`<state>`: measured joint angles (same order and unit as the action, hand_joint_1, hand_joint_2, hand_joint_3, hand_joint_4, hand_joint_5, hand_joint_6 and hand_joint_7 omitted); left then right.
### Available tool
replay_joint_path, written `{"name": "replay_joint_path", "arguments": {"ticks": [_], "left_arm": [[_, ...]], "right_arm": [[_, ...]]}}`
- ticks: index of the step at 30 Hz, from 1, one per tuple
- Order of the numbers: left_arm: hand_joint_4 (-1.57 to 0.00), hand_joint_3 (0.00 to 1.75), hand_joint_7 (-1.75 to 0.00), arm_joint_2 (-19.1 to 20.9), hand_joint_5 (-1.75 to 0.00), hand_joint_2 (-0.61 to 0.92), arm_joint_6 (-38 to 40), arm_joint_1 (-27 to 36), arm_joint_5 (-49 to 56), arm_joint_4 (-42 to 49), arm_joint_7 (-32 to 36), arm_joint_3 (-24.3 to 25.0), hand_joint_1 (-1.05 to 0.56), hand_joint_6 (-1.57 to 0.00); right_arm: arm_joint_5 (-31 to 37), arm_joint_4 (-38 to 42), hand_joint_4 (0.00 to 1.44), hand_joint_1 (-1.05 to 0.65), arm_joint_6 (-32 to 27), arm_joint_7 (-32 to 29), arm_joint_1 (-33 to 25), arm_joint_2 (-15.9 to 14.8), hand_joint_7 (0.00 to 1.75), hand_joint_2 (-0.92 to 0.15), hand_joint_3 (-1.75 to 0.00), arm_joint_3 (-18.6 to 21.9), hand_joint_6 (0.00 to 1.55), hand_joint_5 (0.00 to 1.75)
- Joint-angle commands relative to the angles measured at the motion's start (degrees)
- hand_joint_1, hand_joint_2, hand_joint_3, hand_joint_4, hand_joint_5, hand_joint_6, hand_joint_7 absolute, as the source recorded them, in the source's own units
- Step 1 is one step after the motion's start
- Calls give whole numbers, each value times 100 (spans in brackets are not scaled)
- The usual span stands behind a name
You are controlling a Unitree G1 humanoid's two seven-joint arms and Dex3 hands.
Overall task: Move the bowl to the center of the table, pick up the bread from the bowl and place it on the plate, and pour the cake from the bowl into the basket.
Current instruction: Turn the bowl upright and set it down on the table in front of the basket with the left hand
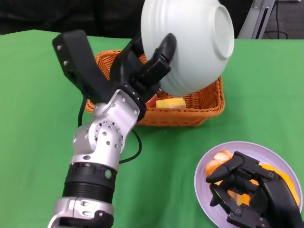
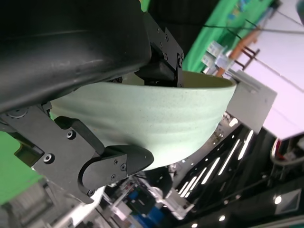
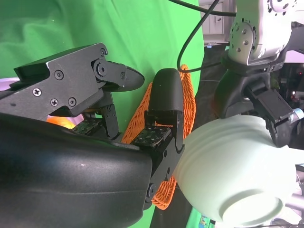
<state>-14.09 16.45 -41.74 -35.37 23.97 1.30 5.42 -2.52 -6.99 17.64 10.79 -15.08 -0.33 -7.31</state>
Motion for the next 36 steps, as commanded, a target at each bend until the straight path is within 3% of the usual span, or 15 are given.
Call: {"name": "replay_joint_path", "arguments": {"ticks": [1,10,15,21,27,36], "left_arm": [[-74,89,-153,-153,-175,75,-397,-82,299,-35,-314,-87,-16,-72],[-74,105,-152,122,-174,62,-927,-77,972,-82,-843,-204,-17,-74],[-77,115,-155,366,-175,54,-1960,41,1840,19,-1154,-486,-20,-72],[-73,114,-155,775,-175,54,-3374,87,2828,505,-1283,-703,-26,-64],[-68,112,-153,1008,-175,56,-4199,52,3296,924,-1242,-747,-23,-62],[-79,96,-148,1470,-175,68,-5451,-54,4049,1472,-994,-794,-19,-66]], "right_arm": [[-21,61,66,-5,105,-17,27,-39,127,-71,-69,46,62,152],[-79,32,65,-6,39,46,30,-70,125,-71,-69,52,61,151],[-73,68,66,-6,100,31,31,-39,125,-71,-67,63,62,150],[-38,81,68,-6,163,-1,42,-44,124,-72,-66,86,63,150],[-80,82,69,-5,163,-1,52,-49,122,-72,-66,115,64,147],[-178,137,66,-9,192,78,143,-64,124,-74,-63,124,62,152]]}}
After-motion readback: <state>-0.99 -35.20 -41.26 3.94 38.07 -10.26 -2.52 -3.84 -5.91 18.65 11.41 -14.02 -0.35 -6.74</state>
